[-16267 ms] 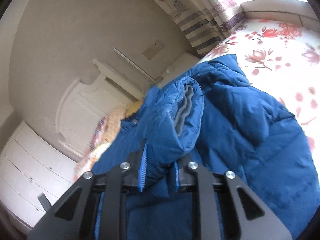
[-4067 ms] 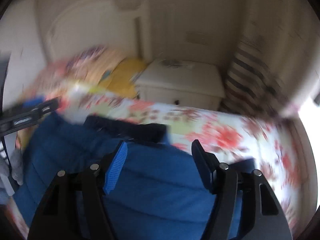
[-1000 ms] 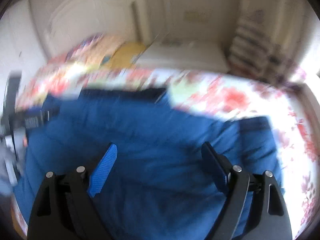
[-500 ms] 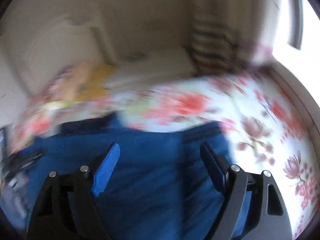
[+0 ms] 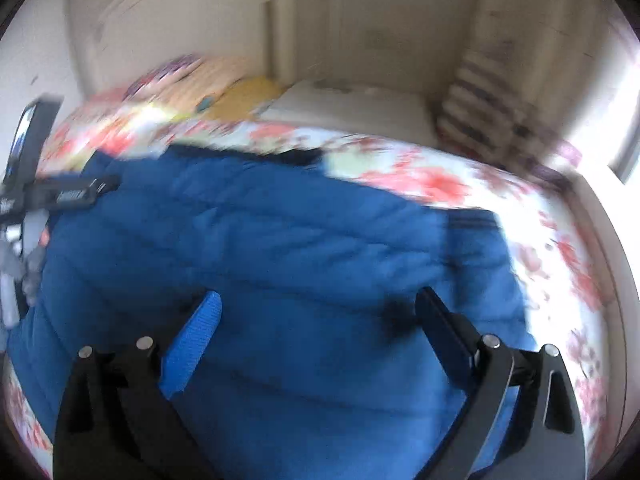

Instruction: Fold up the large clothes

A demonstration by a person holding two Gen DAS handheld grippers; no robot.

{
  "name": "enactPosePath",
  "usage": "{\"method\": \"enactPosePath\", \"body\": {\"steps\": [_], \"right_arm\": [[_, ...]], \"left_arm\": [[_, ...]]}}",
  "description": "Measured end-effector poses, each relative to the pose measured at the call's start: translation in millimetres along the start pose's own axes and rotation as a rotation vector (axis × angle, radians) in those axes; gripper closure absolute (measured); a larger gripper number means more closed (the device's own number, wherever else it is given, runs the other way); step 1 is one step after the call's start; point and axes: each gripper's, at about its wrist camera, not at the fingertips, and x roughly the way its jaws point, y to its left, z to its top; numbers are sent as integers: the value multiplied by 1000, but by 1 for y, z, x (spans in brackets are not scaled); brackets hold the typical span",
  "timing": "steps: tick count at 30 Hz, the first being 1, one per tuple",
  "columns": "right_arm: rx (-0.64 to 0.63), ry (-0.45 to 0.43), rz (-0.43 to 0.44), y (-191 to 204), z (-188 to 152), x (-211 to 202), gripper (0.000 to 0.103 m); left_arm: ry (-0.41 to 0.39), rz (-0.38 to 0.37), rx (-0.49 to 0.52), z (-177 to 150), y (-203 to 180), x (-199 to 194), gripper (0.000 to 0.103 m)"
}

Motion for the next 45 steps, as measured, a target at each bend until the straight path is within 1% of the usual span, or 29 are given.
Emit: {"method": "enactPosePath", "body": {"steps": [2, 3, 4, 7, 9, 11, 13, 15, 16, 18, 19, 20, 21, 22, 23, 24, 25, 26, 28, 30, 32, 34, 36, 38, 40, 41, 42, 43, 45], "right_arm": [[95, -3, -34, -23, -7, 1, 7], [135, -1, -37, -34, -11, 2, 7], [166, -5, -1, -41, -16, 6, 7], [162, -8, 23, -41, -20, 12, 4], [177, -7, 66, -45, -20, 18, 3], [200, -15, 96, -51, -21, 16, 3], [200, -25, 95, -48, -22, 12, 5], [166, -49, 52, -39, -22, -2, 9], [141, -72, 49, -30, -25, -15, 9], [88, -111, 83, -8, -30, -36, 9], [21, -112, 102, 13, -33, -45, 9], [-28, -102, 107, 27, -35, -48, 9], [-66, -91, 111, 40, -37, -47, 9], [-120, -60, 116, 57, -42, -42, 9], [-159, -31, 102, 68, -47, -34, 7], [-187, -31, 72, 74, -52, -28, 4], [-187, -46, 65, 74, -56, -27, 4], [-172, -41, 77, 71, -56, -28, 4], [-137, -41, 84, 58, -58, -35, 5], [-75, -61, 51, 34, -63, -44, 5], [11, -75, 14, 6, -73, -49, 5], [89, -76, 28, -24, -85, -48, 4], [116, -91, 76, -36, -95, -46, 4], [102, -95, 72, -36, -97, -45, 4], [103, -74, 53, -34, -94, -45, 5], [109, -68, 34, -33, -94, -49, 5], [110, -72, 1, -27, -91, -56, 8], [98, -87, 2, -21, -88, -60, 8], [47, -132, 56, 3, -85, -74, 8]], "left_arm": [[1, -4, -3, 0, 0, 1, 4], [2, -6, -4, 0, 1, 1, 4], [1, -9, -8, 0, 1, 1, 4], [-4, -9, -18, 0, 2, 0, 4], [-17, 7, -28, -1, 3, -3, 4], [-51, 41, -34, -2, 3, -13, 5], [-91, 60, -26, -6, -2, -34, 6], [-107, -43, -22, -16, -13, -63, 6], [-117, -89, -9, -22, -22, -76, 6], [-128, -132, 66, -41, -51, -100, 5], [-120, -147, 108, -52, -67, -105, 5], [-87, -155, 163, -65, -86, -102, 5], [-61, -137, 193, -71, -95, -96, 4], [-40, -84, 223, -80, -105, -83, 4], [-50, -86, 213, -83, -105, -80, 4], [-42, -123, 171, -82, -96, -79, 4], [-34, -137, 144, -81, -89, -80, 4], [-40, -134, 98, -81, -76, -83, 4], [-56, -100, 42, -86, -50, -86, 4], [-57, -82, -26, -94, -18, -86, 4], [-67, -97, -74, -104, 9, -86, 4], [-85, -92, -66, -111, 14, -88, 4], [-100, -46, -31, -116, 5, -87, 4], [-108, -7, -9, -119, -3, -86, 4], [-102, -15, -15, -118, -2, -86, 4], [-101, -18, -17, -118, -1, -86, 4], [-102, -16, -16, -119, -1, -86, 4], [-103, -12, -13, -118, 2, -84, 4], [-103, -7, -11, -120, 1, -84, 4]]}}
